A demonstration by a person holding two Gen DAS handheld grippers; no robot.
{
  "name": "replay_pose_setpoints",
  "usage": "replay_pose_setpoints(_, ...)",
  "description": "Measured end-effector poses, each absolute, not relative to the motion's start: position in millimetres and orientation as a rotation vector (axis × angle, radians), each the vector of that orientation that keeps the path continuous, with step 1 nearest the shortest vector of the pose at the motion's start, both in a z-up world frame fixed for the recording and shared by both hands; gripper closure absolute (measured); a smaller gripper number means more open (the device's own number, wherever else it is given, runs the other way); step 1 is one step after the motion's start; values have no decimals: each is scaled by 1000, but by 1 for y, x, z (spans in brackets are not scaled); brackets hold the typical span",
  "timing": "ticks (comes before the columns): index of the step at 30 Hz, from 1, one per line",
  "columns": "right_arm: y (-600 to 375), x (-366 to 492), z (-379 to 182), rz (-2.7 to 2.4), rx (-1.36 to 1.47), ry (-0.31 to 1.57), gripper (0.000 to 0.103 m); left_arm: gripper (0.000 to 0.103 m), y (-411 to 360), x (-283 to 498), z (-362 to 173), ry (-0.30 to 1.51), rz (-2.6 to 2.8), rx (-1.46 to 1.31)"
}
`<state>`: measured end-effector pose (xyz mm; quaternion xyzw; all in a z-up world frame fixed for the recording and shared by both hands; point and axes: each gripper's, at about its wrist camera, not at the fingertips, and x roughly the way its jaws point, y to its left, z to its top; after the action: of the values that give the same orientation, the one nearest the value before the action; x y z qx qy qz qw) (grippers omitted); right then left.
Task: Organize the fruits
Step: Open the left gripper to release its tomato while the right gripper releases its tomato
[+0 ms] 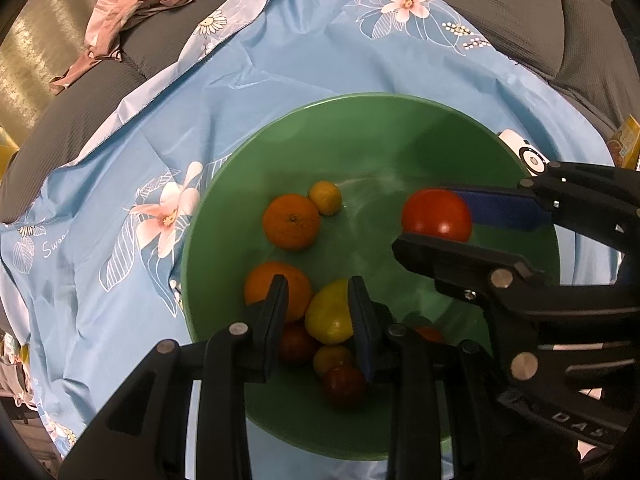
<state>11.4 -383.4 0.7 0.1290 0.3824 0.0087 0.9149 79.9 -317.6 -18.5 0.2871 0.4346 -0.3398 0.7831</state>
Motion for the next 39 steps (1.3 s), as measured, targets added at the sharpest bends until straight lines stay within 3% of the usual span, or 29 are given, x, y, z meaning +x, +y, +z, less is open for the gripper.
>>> replay_pose_setpoints(13,-382,13,1,13,264,795,71,72,-320,80,-21,948,-730,622)
replay_pose_setpoints(23,-383,13,0,-5,272,800,71,61,-319,80,-21,946,-727,620)
replay_pose_setpoints(35,-382,13,0,-8,271,801,71,59,-317,80,-19,946,-723,618)
replay_pose_setpoints(39,-382,12,1,-14,271,800,71,44,-316,78,-18,938,-722,621)
